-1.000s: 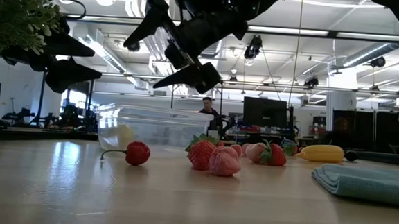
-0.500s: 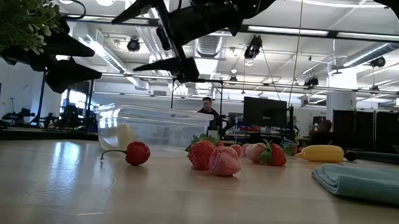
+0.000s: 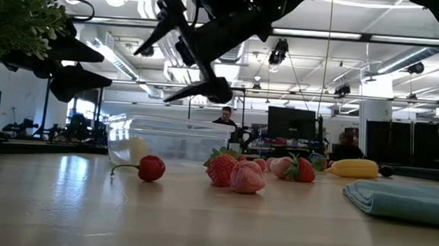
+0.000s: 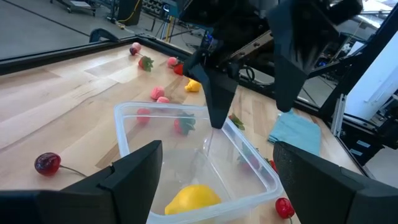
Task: Pick and placing Produce into tupperware
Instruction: Put the pink peach into the transparent bin
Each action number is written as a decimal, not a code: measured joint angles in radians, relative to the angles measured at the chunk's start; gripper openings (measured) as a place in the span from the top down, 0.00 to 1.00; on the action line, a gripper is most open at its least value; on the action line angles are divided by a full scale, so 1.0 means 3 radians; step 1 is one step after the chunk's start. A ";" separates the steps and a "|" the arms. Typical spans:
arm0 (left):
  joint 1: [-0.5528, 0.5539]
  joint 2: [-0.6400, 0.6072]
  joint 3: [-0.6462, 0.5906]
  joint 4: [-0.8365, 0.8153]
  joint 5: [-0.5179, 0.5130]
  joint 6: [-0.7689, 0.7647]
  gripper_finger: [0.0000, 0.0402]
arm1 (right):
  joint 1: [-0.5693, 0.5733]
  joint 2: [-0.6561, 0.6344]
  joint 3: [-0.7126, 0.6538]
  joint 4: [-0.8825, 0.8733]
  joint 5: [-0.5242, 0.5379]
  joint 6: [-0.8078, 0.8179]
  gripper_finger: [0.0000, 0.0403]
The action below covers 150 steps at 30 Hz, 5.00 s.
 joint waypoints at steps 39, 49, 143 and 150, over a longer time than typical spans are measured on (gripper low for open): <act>-0.0001 0.0000 0.0000 0.0000 0.0001 0.0000 0.27 | -0.1836 -0.1714 -0.1713 -0.2692 0.1330 -0.0736 0.27; -0.0001 -0.0003 0.0000 0.0000 0.0001 0.0000 0.27 | -0.2232 -0.2080 -0.2401 -0.1824 0.1796 0.1252 0.27; -0.0001 0.0002 0.0000 0.0000 0.0000 0.0001 0.27 | -0.3217 -0.0662 -0.1688 -0.1652 0.2113 0.2339 0.71; -0.0001 -0.0003 0.0000 -0.0001 0.0001 0.0001 0.27 | -0.3183 -0.0668 -0.1704 -0.1631 0.2111 0.2282 0.74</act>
